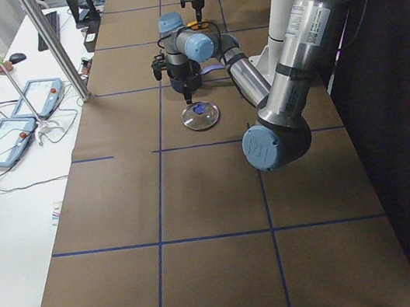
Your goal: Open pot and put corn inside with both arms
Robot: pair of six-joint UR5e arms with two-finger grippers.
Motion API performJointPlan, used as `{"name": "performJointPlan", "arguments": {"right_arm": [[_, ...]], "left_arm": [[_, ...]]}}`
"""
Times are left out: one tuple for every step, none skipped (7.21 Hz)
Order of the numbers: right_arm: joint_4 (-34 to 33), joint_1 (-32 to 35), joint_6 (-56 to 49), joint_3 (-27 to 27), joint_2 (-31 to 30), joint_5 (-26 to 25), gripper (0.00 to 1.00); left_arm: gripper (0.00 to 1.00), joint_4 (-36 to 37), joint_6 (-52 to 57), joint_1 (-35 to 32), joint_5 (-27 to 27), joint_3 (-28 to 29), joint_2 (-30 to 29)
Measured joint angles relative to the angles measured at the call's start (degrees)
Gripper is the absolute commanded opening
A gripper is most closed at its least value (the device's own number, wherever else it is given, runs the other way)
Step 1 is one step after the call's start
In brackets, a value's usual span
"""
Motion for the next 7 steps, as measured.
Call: {"name": "performJointPlan", "arguments": {"right_arm": [[0.0,0.0,0.0,-0.2,0.0,0.0,0.20],[0.0,0.0,0.0,-0.1,0.0,0.0,0.07],[0.0,0.0,-0.1,0.0,0.0,0.0,0.02],[0.0,0.1,-0.3,0.3,0.0,0.0,0.00],[0.0,0.2,-0.4,1.1,-0.1,0.1,0.00],[-0.3,0.5,-0.5,2.4,-0.2,0.4,0.00],[-0.6,1.5,-0.6,3.9,-0.2,0.9,0.00]], "left_arm": [[1.00,0.2,2.7,-1.6,0.0,-1.4,2.1],[1.00,0.2,6.4,-3.7,-0.3,-2.5,4.5],[1.00,0.3,11.6,-6.8,-1.5,-2.9,7.0],[1.00,0.3,18.4,-10.9,-3.6,-2.6,9.6],[1.00,0.3,25.9,-15.2,-5.2,-1.8,12.2],[1.00,0.1,33.4,-19.6,-6.2,0.1,14.2],[1.00,-0.2,41.8,-24.3,-7.6,3.6,15.6]]}}
